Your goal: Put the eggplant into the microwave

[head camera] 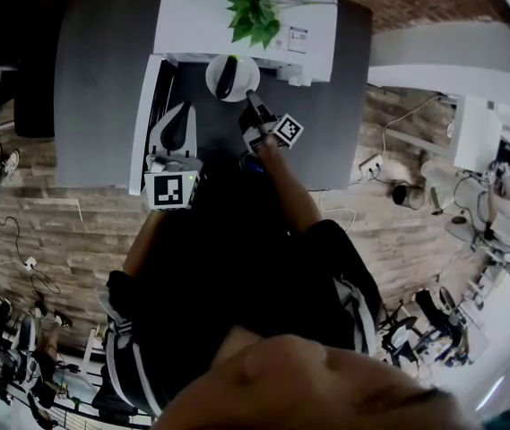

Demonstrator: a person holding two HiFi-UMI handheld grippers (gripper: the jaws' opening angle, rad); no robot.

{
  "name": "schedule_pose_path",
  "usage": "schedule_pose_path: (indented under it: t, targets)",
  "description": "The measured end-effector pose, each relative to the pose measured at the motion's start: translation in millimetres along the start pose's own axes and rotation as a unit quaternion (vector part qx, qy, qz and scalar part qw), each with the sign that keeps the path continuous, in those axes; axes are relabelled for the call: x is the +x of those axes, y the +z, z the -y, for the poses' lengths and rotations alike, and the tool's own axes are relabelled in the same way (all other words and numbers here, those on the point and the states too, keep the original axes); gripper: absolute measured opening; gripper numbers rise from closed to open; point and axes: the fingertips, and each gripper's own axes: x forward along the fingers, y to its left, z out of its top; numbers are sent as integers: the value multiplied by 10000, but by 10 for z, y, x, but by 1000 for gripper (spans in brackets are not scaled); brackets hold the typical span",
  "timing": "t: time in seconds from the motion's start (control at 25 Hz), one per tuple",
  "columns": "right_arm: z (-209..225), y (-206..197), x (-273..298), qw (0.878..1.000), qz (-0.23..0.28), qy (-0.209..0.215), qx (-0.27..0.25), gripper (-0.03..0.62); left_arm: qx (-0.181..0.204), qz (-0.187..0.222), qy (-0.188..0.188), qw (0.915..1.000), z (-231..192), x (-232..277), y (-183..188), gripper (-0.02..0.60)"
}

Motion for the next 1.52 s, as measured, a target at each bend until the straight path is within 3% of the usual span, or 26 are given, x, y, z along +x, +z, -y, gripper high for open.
schedule_pose_path:
  t: [1.52]
  targets:
    - [357,280,530,9990,139,-219,377,38,-56,-206,113,9997,-136,245,-130,37]
